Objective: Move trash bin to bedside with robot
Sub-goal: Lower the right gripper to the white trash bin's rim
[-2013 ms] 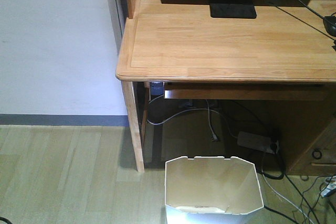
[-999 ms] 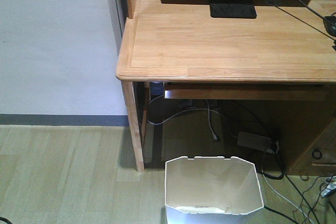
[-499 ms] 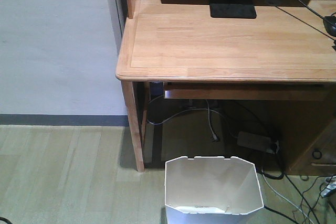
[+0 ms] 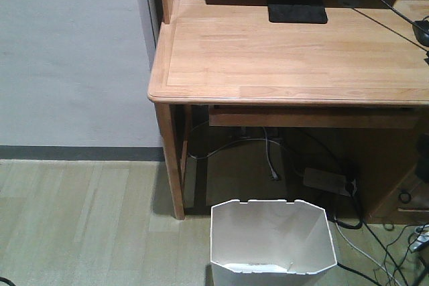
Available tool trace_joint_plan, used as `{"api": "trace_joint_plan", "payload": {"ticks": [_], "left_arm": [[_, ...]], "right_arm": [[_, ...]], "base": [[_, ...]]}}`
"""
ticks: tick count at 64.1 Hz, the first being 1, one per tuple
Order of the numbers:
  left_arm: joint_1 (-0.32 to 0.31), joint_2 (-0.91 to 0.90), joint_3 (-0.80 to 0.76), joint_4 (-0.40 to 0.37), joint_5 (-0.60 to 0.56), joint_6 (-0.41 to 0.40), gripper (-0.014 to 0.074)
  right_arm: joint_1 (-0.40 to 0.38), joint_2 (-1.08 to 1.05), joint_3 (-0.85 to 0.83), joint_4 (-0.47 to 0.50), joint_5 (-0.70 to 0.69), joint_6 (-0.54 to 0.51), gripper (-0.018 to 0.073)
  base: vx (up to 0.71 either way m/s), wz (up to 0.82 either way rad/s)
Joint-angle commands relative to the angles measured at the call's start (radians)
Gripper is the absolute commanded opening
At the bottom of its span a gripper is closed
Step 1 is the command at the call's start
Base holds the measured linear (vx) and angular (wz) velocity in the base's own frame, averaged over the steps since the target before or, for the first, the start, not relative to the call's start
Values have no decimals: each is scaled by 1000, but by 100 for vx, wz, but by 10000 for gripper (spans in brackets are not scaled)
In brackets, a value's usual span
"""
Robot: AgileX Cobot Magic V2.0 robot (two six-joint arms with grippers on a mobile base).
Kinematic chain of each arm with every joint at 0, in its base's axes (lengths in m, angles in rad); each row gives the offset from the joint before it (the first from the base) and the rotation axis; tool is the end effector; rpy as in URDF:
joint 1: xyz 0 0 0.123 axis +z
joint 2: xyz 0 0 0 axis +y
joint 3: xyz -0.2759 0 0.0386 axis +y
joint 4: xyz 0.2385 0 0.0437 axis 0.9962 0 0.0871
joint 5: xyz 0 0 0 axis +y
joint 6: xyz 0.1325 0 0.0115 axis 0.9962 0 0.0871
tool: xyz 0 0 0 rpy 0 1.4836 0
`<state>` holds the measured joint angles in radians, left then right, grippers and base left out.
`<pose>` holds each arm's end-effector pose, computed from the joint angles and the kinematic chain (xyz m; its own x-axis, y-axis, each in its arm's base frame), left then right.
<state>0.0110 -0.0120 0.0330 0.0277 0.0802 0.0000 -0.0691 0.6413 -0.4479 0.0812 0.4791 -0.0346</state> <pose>0.0960 0.0014 0.1950 -0.0143 0.0275 -0.9995 -0.0128 0.9995 0.0276 0.1553 -0.0058 0.2427 -0.5482 0.0755 -0.8329 0.0585 0.9969 0.0519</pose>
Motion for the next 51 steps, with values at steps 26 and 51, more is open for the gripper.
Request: {"api": "trace_joint_plan", "payload": {"ticks": [26, 51], "left_arm": [[-6, -16, 12, -9, -75, -14, -6], [-6, -16, 12, -9, -75, -14, -6]], "right_arm": [[-2, 565, -247, 12, 42, -81, 498], [-5, 1018, -254, 13, -92, -162, 498]], "base": [[0, 0], [0, 0]]}}
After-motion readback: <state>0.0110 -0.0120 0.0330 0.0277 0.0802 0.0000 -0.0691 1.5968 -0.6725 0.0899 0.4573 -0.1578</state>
